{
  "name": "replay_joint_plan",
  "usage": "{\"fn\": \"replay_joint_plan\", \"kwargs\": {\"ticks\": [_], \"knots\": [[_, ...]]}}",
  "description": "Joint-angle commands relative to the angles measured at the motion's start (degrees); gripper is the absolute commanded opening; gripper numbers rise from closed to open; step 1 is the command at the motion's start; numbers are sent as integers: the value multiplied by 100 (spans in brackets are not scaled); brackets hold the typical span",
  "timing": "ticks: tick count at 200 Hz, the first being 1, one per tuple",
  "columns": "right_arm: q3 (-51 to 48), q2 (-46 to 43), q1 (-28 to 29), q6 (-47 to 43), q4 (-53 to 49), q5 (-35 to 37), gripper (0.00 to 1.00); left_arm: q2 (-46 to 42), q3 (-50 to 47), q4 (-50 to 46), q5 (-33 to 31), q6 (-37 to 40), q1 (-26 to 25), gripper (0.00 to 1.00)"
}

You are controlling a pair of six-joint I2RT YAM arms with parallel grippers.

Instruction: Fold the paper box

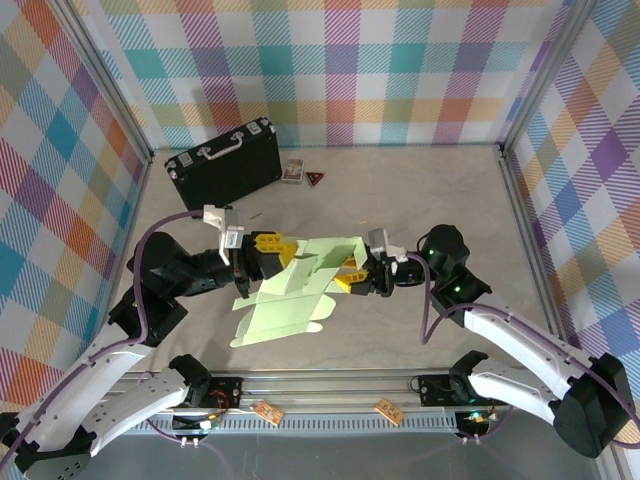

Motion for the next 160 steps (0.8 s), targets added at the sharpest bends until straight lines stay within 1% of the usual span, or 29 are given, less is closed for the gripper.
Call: {"fn": "replay_joint_plan", "kwargs": {"ticks": [1, 13, 24, 52, 70, 74, 78, 86, 88, 91, 95, 99, 105, 113, 116, 133, 145, 154, 160], "knots": [[187, 2, 98, 98, 266, -368, 25, 25, -80, 547, 302, -177, 10, 0], [191, -21, 93, 103, 277, -353, 13, 15, -100, 551, 283, -180, 14, 0], [179, -62, 93, 143, 276, -227, 0, -20, -142, 569, 244, -178, 16, 0], [188, -177, 93, 251, 186, 151, 0, -102, -209, 494, 46, -115, 10, 0], [432, -284, 90, 151, -607, 574, 0, -131, -70, 9, -284, 114, 12, 0], [497, -307, 85, 70, -788, 615, 0, -147, -20, -140, -405, 181, 14, 5], [541, -322, 78, -3, -957, 642, 0, -157, 35, -295, -520, 253, 14, 12], [607, -362, 68, -98, -1219, 716, 0, -173, 170, -660, -788, 392, 17, 33], [614, -376, 61, -113, -1270, 742, 0, -178, 210, -760, -855, 433, 15, 36], [623, -391, 51, -121, -1342, 777, 0, -193, 267, -898, -932, 494, 15, 46], [636, -407, 27, -132, -1429, 796, 0, -213, 352, -1104, -1085, 577, 12, 55], [651, -429, -3, -180, -1526, 771, 0, -241, 426, -1312, -1218, 670, 10, 62], [652, -474, -56, -284, -1677, 705, 0, -293, 540, -1607, -1413, 814, 9, 69], [644, -542, -125, -336, -1855, 686, 0, -389, 680, -2063, -1674, 988, 11, 74], [631, -579, -159, -522, -1909, 686, 0, -437, 725, -2243, -1771, 1070, 10, 75], [598, -830, -287, -937, -2393, 827, 0, -743, 932, -3031, -2444, 1333, 13, 82], [630, -1006, -310, -1177, -2731, 1008, 0, -974, 1090, -3643, -2970, 1554, 17, 85], [584, -1114, -320, -1346, -2818, 994, 0, -1126, 1164, -4052, -3342, 1711, 10, 86], [561, -1170, -320, -1472, -2869, 904, 0, -1205, 1201, -4351, -3462, 1932, 11, 86]]}}
